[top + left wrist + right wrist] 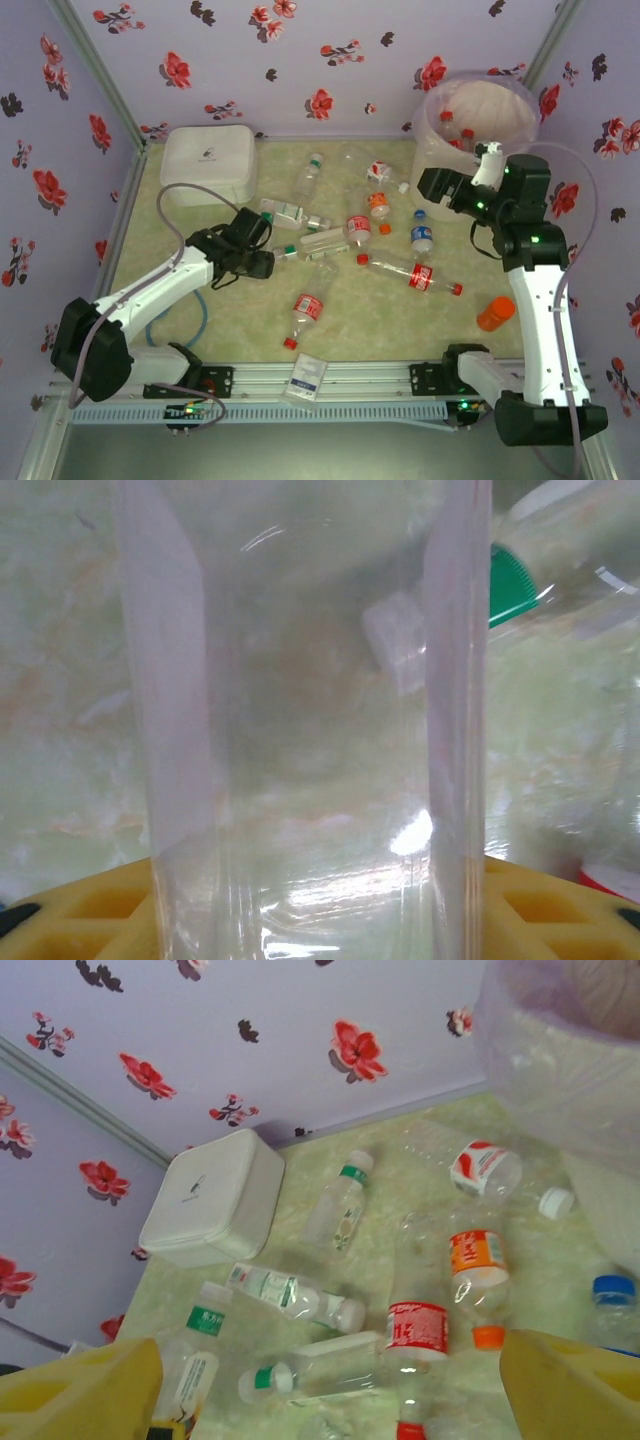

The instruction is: Put the plastic bottles in the bin

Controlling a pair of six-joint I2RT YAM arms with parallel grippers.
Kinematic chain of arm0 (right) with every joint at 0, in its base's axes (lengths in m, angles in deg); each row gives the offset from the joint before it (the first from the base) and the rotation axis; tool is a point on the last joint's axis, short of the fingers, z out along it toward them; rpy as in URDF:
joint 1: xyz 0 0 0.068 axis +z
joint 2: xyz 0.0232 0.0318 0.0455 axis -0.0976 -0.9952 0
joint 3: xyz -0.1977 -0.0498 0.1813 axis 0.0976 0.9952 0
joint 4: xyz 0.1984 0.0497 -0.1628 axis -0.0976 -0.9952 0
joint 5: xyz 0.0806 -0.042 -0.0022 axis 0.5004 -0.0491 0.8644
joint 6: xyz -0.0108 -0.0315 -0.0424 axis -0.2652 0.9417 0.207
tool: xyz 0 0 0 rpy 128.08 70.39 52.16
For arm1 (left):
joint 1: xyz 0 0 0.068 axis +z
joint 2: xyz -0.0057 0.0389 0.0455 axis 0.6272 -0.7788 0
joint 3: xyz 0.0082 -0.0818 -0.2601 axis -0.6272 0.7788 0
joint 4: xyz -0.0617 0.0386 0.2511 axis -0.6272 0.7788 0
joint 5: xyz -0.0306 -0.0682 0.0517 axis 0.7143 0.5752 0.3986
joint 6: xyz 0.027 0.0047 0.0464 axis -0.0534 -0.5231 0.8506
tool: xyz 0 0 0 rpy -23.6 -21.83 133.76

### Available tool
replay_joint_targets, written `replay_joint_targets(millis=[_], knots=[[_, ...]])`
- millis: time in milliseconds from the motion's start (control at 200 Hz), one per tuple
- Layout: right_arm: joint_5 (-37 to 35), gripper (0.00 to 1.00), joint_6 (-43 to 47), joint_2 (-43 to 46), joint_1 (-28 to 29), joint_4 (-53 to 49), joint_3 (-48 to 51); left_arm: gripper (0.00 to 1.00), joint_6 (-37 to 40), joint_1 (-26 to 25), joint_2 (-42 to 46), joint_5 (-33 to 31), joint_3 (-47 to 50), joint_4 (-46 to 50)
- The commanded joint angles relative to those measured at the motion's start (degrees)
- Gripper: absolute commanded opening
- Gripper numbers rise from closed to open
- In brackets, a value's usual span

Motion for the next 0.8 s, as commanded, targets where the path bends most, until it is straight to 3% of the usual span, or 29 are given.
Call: replay_joint_targets(millis=[0,110,255,560,795], knots=[[1.6,0.87,-3.6,0.9,2.5,3.5,1.4,0.23,1.6,0.1,2.8,-1.4,-2.4,0.0],[1.2,0.87,-4.8,-0.1,5.5,4.7,2.3,0.15,1.6,-0.7,4.9,-0.6,-2.3,-3.7],[1.6,0.94,-7.1,-2.5,9.4,6.9,3.0,0.00,2.1,-2.0,7.2,1.4,-1.1,-9.6],[3.4,0.99,-12.3,-9.7,19.6,17.7,6.1,0.00,4.2,-8.4,10.1,4.6,2.0,-23.4],[5.3,0.99,-14.9,-15.2,24.0,25.8,6.7,0.00,8.9,-13.3,7.6,8.3,0.9,-27.5]])
